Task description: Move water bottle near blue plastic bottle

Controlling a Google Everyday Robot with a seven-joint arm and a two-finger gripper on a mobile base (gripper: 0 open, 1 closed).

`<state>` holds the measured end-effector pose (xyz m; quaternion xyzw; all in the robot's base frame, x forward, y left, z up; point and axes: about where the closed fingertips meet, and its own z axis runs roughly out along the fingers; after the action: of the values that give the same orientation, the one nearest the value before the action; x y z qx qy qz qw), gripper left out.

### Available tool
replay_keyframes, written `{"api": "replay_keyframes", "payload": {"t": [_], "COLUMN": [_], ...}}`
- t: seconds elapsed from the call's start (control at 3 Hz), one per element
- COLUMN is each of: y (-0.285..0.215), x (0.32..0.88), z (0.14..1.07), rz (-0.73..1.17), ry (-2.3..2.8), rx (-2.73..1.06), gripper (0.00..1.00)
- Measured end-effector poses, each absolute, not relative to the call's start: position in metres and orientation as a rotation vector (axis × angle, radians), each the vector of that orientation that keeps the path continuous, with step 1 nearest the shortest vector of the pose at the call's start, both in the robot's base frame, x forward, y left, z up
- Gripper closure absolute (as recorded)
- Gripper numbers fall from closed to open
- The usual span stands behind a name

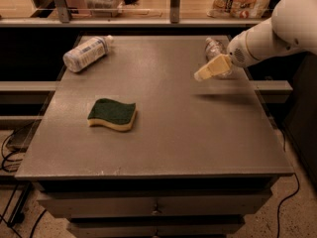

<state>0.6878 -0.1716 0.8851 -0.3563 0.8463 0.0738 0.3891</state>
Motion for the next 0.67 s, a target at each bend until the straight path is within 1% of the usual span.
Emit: {"api": "replay_keyframes", "payload": {"t": [0.33,0.67], "y": [-0.172,-0.178], "x": [0.708,0.73], "z": [0.879,0.867], "rz": [0.207,0.211], "ry": [2.137,2.145], "rx": [-0.847,-0.782], "gripper": [0.0,0.16]}}
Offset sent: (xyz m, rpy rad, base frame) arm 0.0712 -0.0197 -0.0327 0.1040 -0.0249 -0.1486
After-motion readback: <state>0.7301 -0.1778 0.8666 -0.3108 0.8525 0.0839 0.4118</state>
